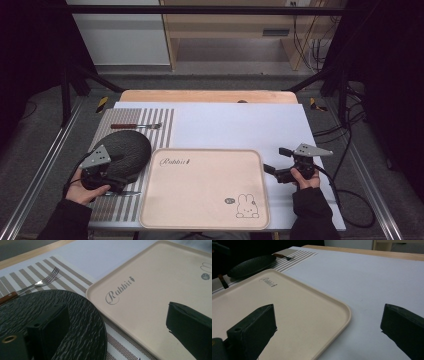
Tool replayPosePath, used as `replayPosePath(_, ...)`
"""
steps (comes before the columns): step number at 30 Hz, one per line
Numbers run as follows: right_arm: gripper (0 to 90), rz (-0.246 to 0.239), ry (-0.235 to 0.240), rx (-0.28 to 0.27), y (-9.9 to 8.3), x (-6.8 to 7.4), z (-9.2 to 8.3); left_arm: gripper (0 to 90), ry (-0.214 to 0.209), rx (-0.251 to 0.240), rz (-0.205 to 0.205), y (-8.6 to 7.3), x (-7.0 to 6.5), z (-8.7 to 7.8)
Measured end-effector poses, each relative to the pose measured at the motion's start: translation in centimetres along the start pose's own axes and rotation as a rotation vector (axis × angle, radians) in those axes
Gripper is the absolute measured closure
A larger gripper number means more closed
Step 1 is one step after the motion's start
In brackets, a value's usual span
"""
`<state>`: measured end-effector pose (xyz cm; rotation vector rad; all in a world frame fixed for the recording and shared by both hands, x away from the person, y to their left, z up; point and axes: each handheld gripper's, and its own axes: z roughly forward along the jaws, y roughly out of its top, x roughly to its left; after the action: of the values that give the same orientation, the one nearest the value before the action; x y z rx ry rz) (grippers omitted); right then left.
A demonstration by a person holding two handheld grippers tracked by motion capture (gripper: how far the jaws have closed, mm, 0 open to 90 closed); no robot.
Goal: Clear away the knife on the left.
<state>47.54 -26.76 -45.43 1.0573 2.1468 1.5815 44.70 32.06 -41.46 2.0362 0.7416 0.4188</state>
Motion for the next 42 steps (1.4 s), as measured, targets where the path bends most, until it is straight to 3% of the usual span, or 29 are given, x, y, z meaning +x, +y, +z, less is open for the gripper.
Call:
replayPosePath(20, 0.3, 0.001, 0.003, 0.007, 0.0, 0.0, 0.1, 4.7, 0.020, 0.089, 0.013, -1.4, 0.8, -2.7)
replayPosePath(42, 0.3, -0.005, 0.005, 0.020, -0.1, 0.0, 0.2, 5.0, 0.058, 0.196, -0.022, -5.8, 2.0, -5.9)
